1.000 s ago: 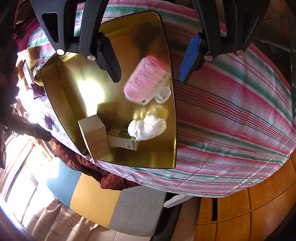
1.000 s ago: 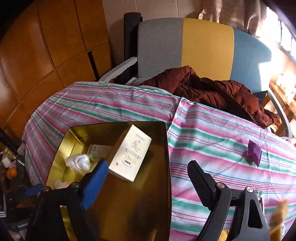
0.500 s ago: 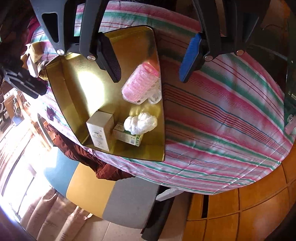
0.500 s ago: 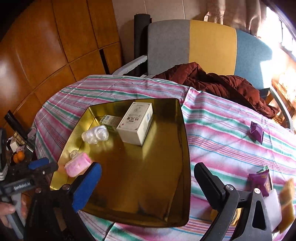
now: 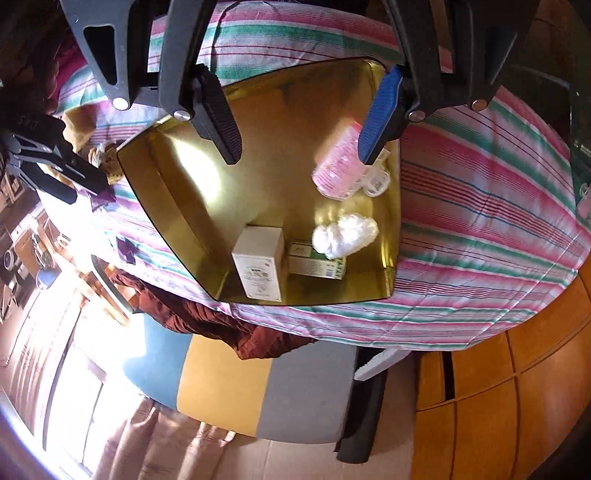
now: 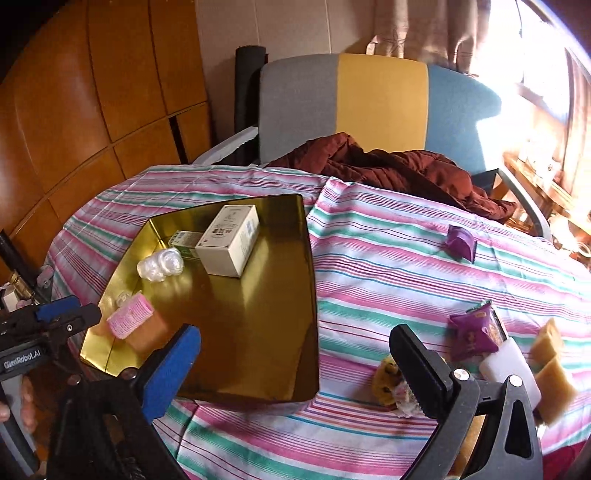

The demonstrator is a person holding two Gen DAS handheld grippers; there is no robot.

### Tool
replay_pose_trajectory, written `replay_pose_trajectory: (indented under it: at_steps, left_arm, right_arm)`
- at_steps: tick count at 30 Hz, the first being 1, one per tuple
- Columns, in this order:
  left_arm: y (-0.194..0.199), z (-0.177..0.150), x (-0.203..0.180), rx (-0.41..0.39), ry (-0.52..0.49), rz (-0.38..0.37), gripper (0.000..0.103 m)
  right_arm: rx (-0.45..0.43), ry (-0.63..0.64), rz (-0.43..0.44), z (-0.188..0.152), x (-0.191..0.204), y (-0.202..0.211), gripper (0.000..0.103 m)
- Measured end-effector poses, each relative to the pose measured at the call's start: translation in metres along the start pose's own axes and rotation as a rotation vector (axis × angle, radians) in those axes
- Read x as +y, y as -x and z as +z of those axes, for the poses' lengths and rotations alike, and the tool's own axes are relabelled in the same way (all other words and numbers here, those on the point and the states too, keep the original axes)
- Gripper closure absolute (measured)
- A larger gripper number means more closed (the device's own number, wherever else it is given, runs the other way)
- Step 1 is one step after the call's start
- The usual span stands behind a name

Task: Organize objects
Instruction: 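Open the left gripper to release the roller in the tray, then move the left gripper to the yellow knitted sock and grasp it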

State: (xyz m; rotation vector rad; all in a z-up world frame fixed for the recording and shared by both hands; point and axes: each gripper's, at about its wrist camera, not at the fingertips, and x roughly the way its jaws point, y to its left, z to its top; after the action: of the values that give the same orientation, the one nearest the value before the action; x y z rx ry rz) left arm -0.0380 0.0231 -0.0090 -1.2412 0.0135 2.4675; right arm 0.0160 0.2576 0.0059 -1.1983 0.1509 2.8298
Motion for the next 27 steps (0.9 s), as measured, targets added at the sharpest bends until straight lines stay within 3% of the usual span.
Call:
replay_pose_trajectory:
  at_steps: [16, 27]
  left_arm:
    - [-0.011, -0.01, -0.037, 0.05, -0.087, -0.06, 0.036]
    - [-0.021, -0.008, -0.063, 0.094, -0.131, -0.142, 0.036]
  right_arm:
    - [-0.019, -0.098, -0.123, -0.012, -0.06, 0.017, 0.0]
    - [-0.046, -0.268, -0.281, -0.028, -0.155, 0.048, 0.0]
